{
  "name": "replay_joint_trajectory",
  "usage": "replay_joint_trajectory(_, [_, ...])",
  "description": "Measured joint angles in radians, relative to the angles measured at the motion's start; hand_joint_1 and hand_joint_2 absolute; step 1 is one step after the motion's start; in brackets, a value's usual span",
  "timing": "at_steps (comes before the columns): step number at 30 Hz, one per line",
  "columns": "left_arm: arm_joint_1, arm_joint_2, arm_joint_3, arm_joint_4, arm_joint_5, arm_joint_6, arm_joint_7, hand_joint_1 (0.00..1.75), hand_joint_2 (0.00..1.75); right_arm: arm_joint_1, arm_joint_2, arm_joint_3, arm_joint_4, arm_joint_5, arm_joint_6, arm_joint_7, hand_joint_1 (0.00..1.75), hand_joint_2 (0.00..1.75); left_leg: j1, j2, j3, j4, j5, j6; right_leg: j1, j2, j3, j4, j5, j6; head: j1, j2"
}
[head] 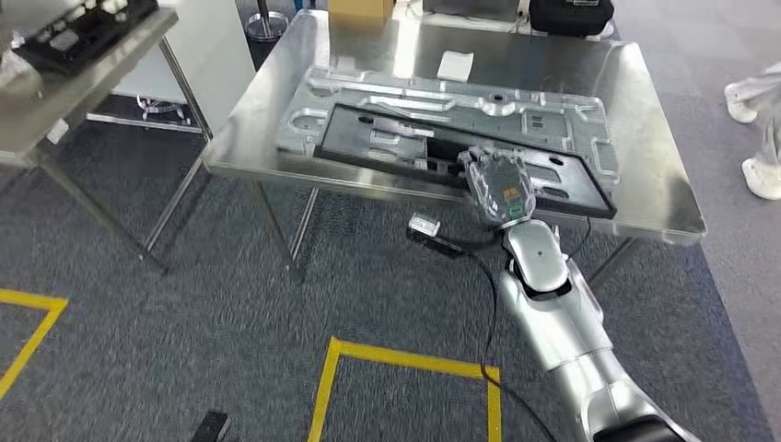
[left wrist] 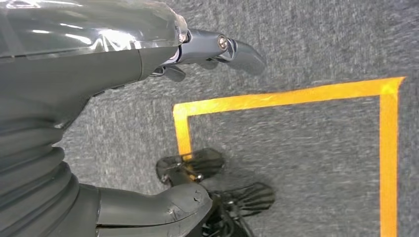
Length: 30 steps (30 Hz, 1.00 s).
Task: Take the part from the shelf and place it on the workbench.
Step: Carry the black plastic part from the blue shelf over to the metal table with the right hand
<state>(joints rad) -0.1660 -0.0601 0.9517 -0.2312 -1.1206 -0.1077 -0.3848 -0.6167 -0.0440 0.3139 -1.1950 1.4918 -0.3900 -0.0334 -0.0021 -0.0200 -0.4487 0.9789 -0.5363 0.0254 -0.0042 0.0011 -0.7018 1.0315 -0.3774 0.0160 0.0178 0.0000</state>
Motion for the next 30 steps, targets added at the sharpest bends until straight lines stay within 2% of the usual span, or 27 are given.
replay_joint_trajectory(1, [-0.001, -0.001, 0.000, 0.000, 0.000, 0.000, 0.000, 0.00, 1.75, 0.001, -0.001, 0.000, 0.001, 0.000, 0.000, 0.000, 1.75, 1.75, -0.002, 0.000, 0.012, 0.001, -0.010, -0.006, 0.002, 0.001, 0.004, -0.017, 0.023, -0.005, 0.000, 0.000])
replay_joint_trajectory(3, [-0.005, 0.000, 0.000, 0.000, 0.002, 0.000, 0.001, 0.00, 1.75, -0.003, -0.001, 0.000, 0.000, 0.001, 0.001, 0.000, 1.75, 1.75, -0.003, 0.001, 0.024, 0.014, -0.011, -0.017, 0.000, 0.004, 0.026, -0.020, 0.010, -0.019, -0.001, 0.000])
replay_joint_trajectory(4, [-0.007, 0.001, 0.000, 0.000, 0.002, 0.000, 0.000, 0.00, 1.75, -0.006, -0.001, 0.000, -0.001, 0.001, 0.000, 0.001, 1.75, 1.75, -0.002, 0.003, 0.017, 0.043, -0.001, -0.023, -0.003, 0.005, 0.040, -0.024, 0.003, -0.026, -0.002, 0.000])
replay_joint_trajectory(6, [-0.010, 0.001, -0.001, 0.000, 0.003, 0.000, 0.000, 0.00, 1.75, -0.012, -0.001, 0.000, -0.002, 0.001, 0.000, 0.002, 1.75, 1.75, 0.000, 0.007, -0.043, 0.148, -0.002, -0.032, -0.005, 0.006, 0.069, -0.027, -0.015, -0.038, -0.005, 0.000])
replay_joint_trajectory(7, [-0.010, 0.001, -0.001, 0.000, 0.003, -0.001, 0.000, 0.00, 1.75, -0.013, -0.001, 0.000, -0.002, 0.001, 0.000, 0.003, 1.75, 1.75, 0.002, 0.009, -0.089, 0.212, -0.021, -0.036, -0.005, 0.007, 0.082, -0.027, -0.028, -0.041, -0.006, 0.000])
replay_joint_trajectory(8, [-0.010, 0.001, -0.001, 0.000, 0.003, -0.001, 0.000, 0.00, 1.75, -0.013, -0.001, 0.000, -0.001, 0.001, 0.000, 0.002, 1.75, 1.75, 0.004, 0.010, -0.137, 0.264, -0.054, -0.039, -0.005, 0.009, 0.096, -0.027, -0.041, -0.042, -0.007, 0.000])
replay_joint_trajectory(9, [-0.009, 0.001, -0.001, 0.000, 0.004, -0.001, 0.001, 0.00, 1.75, -0.012, -0.001, 0.000, 0.001, 0.001, 0.000, 0.002, 1.75, 1.75, 0.005, 0.011, -0.178, 0.294, -0.088, -0.040, -0.005, 0.011, 0.111, -0.027, -0.055, -0.042, -0.007, 0.000])
replay_joint_trajectory(10, [-0.007, 0.001, -0.001, 0.000, 0.004, -0.001, 0.001, 0.00, 1.75, -0.011, -0.001, 0.000, 0.002, 0.001, 0.000, 0.002, 1.75, 1.75, 0.005, 0.012, -0.209, 0.299, -0.113, -0.041, -0.005, 0.012, 0.128, -0.027, -0.070, -0.041, -0.007, 0.000])
replay_joint_trajectory(11, [-0.006, 0.001, -0.001, 0.000, 0.004, -0.001, 0.002, 0.00, 1.75, -0.010, -0.001, 0.000, 0.003, 0.001, 0.000, 0.001, 1.75, 1.75, 0.005, 0.012, -0.224, 0.274, -0.113, -0.039, -0.005, 0.013, 0.146, -0.027, -0.085, -0.039, -0.008, 0.000])
replay_joint_trajectory(12, [-0.005, 0.001, -0.001, 0.000, 0.004, -0.001, 0.002, 0.00, 1.75, -0.009, -0.001, 0.000, 0.004, 0.001, 0.000, 0.001, 1.75, 1.75, 0.005, 0.013, -0.230, 0.226, -0.079, -0.035, -0.005, 0.014, 0.166, -0.027, -0.100, -0.038, -0.008, 0.000])
replay_joint_trajectory(14, [-0.001, 0.001, -0.001, 0.000, 0.004, -0.001, 0.002, 0.00, 1.75, -0.007, 0.000, 0.000, 0.007, 0.001, 0.000, 0.001, 1.75, 1.75, 0.002, 0.013, -0.231, 0.104, 0.070, -0.026, -0.003, 0.015, 0.200, -0.027, -0.132, -0.031, -0.008, 0.000])
replay_joint_trajectory(15, [0.001, 0.001, -0.001, 0.000, 0.004, -0.001, 0.003, 0.00, 1.75, -0.006, 0.000, 0.000, 0.009, 0.001, 0.000, 0.001, 1.75, 1.75, -0.001, 0.013, -0.228, 0.063, 0.131, -0.021, -0.001, 0.017, 0.211, -0.028, -0.146, -0.026, -0.008, 0.000])
replay_joint_trajectory(16, [0.003, 0.001, -0.001, 0.000, 0.004, -0.001, 0.004, 0.00, 1.75, -0.005, 0.000, 0.000, 0.010, 0.002, 0.000, 0.001, 1.75, 1.75, -0.004, 0.013, -0.227, 0.040, 0.168, -0.015, -0.001, 0.019, 0.220, -0.028, -0.155, -0.019, -0.008, 0.000])
replay_joint_trajectory(18, [0.002, 0.000, -0.001, 0.000, 0.004, -0.001, 0.005, 0.00, 1.75, -0.007, 0.000, 0.000, 0.009, 0.002, -0.001, 0.000, 1.75, 1.75, -0.005, 0.012, -0.212, 0.033, 0.163, -0.003, 0.000, 0.020, 0.225, -0.020, -0.158, -0.007, -0.009, 0.000])
replay_joint_trajectory(19, [0.000, 0.000, -0.001, 0.000, 0.004, -0.001, 0.004, 0.00, 1.75, -0.009, 0.000, 0.000, 0.008, 0.003, -0.001, 0.000, 1.75, 1.75, -0.003, 0.012, -0.201, 0.027, 0.159, 0.004, -0.001, 0.018, 0.218, 0.002, -0.149, -0.001, -0.008, 0.000])
replay_joint_trajectory(20, [-0.002, 0.000, -0.001, 0.000, 0.005, -0.001, 0.004, 0.00, 1.75, -0.012, 0.000, 0.000, 0.008, 0.003, -0.001, 0.000, 1.75, 1.75, -0.001, 0.012, -0.188, 0.022, 0.153, 0.009, -0.001, 0.015, 0.196, 0.042, -0.142, 0.003, -0.006, 0.000])
replay_joint_trajectory(21, [-0.004, -0.001, -0.001, 0.000, 0.006, -0.001, 0.005, 0.00, 1.75, -0.014, 0.000, 0.000, 0.008, 0.003, -0.001, 0.000, 1.75, 1.75, 0.001, 0.011, -0.173, 0.018, 0.146, 0.013, -0.002, 0.012, 0.160, 0.099, -0.143, 0.007, -0.004, 0.000])
replay_joint_trajectory(22, [-0.004, -0.001, -0.001, 0.000, 0.007, 0.000, 0.008, 0.00, 1.75, -0.016, 0.000, 0.000, 0.008, 0.003, -0.001, 0.000, 1.75, 1.75, 0.002, 0.011, -0.161, 0.016, 0.135, 0.015, -0.003, 0.009, 0.116, 0.161, -0.154, 0.011, -0.002, 0.000])
replay_joint_trajectory(24, [-0.005, -0.001, -0.001, 0.000, 0.008, 0.000, 0.015, 0.00, 1.75, -0.017, 0.000, 0.000, 0.011, 0.003, 0.000, 0.000, 1.75, 1.75, 0.002, 0.009, -0.134, 0.015, 0.110, 0.017, -0.004, 0.006, 0.029, 0.249, -0.212, 0.014, -0.002, 0.000])
replay_joint_trajectory(25, [-0.004, -0.001, -0.001, 0.000, 0.009, 0.000, 0.019, 0.00, 1.75, -0.016, 0.000, 0.000, 0.014, 0.003, 0.000, 0.000, 1.75, 1.75, 0.002, 0.006, -0.118, 0.015, 0.097, 0.017, -0.004, 0.005, 0.001, 0.257, -0.237, 0.015, -0.002, 0.000])
replay_joint_trajectory(26, [-0.002, -0.001, -0.001, 0.000, 0.010, 0.000, 0.022, 0.00, 1.75, -0.016, 0.000, 0.000, 0.016, 0.003, 0.001, 0.000, 1.75, 1.75, 0.001, 0.004, -0.099, 0.015, 0.082, 0.016, -0.003, 0.005, -0.015, 0.238, -0.241, 0.014, -0.002, 0.000])
replay_joint_trajectory(27, [0.000, -0.001, -0.001, 0.000, 0.011, 0.000, 0.023, 0.00, 1.75, -0.016, 0.000, 0.000, 0.018, 0.003, 0.001, 0.000, 1.75, 1.75, 0.001, 0.002, -0.078, 0.015, 0.067, 0.016, -0.001, 0.005, -0.019, 0.194, -0.217, 0.011, -0.001, 0.000])
replay_joint_trajectory(28, [0.002, -0.002, -0.001, 0.000, 0.011, 0.000, 0.025, 0.00, 1.75, -0.016, -0.001, 0.000, 0.020, 0.003, 0.001, 0.000, 1.75, 1.75, 0.000, 0.001, -0.061, 0.014, 0.051, 0.014, 0.001, 0.004, -0.016, 0.133, -0.159, 0.004, -0.001, 0.000])
replay_joint_trajectory(29, [0.003, -0.003, -0.001, 0.001, 0.011, 0.000, 0.025, 0.00, 1.75, -0.016, -0.003, 0.000, 0.023, 0.003, 0.001, 0.000, 1.75, 1.75, -0.002, 0.001, -0.042, 0.016, 0.034, 0.011, 0.006, 0.004, -0.013, 0.069, -0.080, -0.004, -0.002, 0.000])
replay_joint_trajectory(30, [0.003, -0.005, -0.001, 0.002, 0.011, 0.000, 0.026, 0.00, 1.75, -0.015, -0.004, 0.000, 0.026, 0.003, 0.002, 0.000, 1.75, 1.75, -0.004, 0.000, -0.030, 0.015, 0.019, 0.007, 0.010, 0.005, -0.008, 0.023, -0.019, -0.012, -0.003, 0.000])
